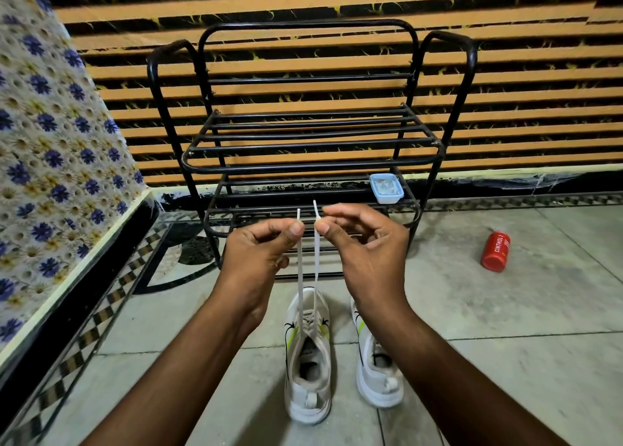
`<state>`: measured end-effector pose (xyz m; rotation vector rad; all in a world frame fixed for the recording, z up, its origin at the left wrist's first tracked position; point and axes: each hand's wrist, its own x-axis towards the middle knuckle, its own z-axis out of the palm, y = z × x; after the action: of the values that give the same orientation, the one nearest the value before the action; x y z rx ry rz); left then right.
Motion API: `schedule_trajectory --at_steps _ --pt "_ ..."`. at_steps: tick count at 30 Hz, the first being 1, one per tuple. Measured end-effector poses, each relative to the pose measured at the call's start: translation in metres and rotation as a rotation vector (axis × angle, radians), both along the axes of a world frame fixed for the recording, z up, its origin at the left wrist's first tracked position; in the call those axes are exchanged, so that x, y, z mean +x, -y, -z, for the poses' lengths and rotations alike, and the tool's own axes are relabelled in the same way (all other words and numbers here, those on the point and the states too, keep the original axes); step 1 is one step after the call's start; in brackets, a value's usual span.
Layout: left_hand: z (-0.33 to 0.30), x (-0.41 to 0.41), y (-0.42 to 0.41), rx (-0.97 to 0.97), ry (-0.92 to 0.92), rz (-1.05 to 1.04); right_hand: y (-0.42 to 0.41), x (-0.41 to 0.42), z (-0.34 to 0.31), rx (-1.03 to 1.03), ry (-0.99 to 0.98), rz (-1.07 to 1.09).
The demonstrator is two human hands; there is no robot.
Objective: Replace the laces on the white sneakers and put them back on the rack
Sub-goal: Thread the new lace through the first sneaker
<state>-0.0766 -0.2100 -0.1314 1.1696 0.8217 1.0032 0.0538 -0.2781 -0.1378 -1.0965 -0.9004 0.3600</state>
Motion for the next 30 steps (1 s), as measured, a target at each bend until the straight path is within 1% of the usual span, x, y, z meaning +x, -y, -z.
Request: schedule_trajectory --at_steps 3,6,8,9,11,12,14,16,18,21,24,26,30 --pt "0.008 0.000 -0.007 0.017 0.013 0.003 -0.001 0.003 0.010 -0.037 0.007 0.011" --pt "0.023 0.002 -0.014 -0.076 0.074 0.019 -0.002 0.007 0.028 -0.100 -0.101 -0.053" --pt "0.037 0.001 -0.020 -0.107 0.045 0.026 -0.003 0.012 0.041 -0.145 -0.080 -0.022" --pt "0.050 0.001 -0.022 -0.108 -0.018 0.024 -0.004 0.016 0.054 -0.174 -0.041 0.013" --pt "0.077 -0.003 -0.030 -0.043 -0.193 0.028 -0.007 0.022 0.076 -0.225 0.057 0.101" --pt "0.093 -0.006 -0.034 0.028 -0.293 0.030 -0.007 0.025 0.087 -0.260 0.116 0.145" --pt "0.127 -0.015 -0.043 0.239 -0.533 0.051 -0.007 0.030 0.110 -0.346 0.224 0.207" --pt "0.158 -0.023 -0.048 0.388 -0.785 0.135 -0.006 0.033 0.135 -0.415 0.292 0.217" --pt "0.184 -0.029 -0.050 0.390 -0.888 0.237 -0.006 0.036 0.161 -0.498 0.338 0.184" --pt "0.212 -0.026 -0.051 0.332 -0.898 0.269 -0.003 0.030 0.193 -0.642 0.395 0.106" --pt "0.222 -0.019 -0.055 0.365 -0.872 0.258 0.000 0.016 0.213 -0.641 0.356 0.049" --pt "0.223 -0.015 -0.060 0.359 -0.868 0.293 -0.001 0.007 0.220 -0.637 0.333 0.027" --pt "0.224 -0.009 -0.065 0.373 -0.877 0.369 -0.003 -0.006 0.229 -0.675 0.360 0.062"
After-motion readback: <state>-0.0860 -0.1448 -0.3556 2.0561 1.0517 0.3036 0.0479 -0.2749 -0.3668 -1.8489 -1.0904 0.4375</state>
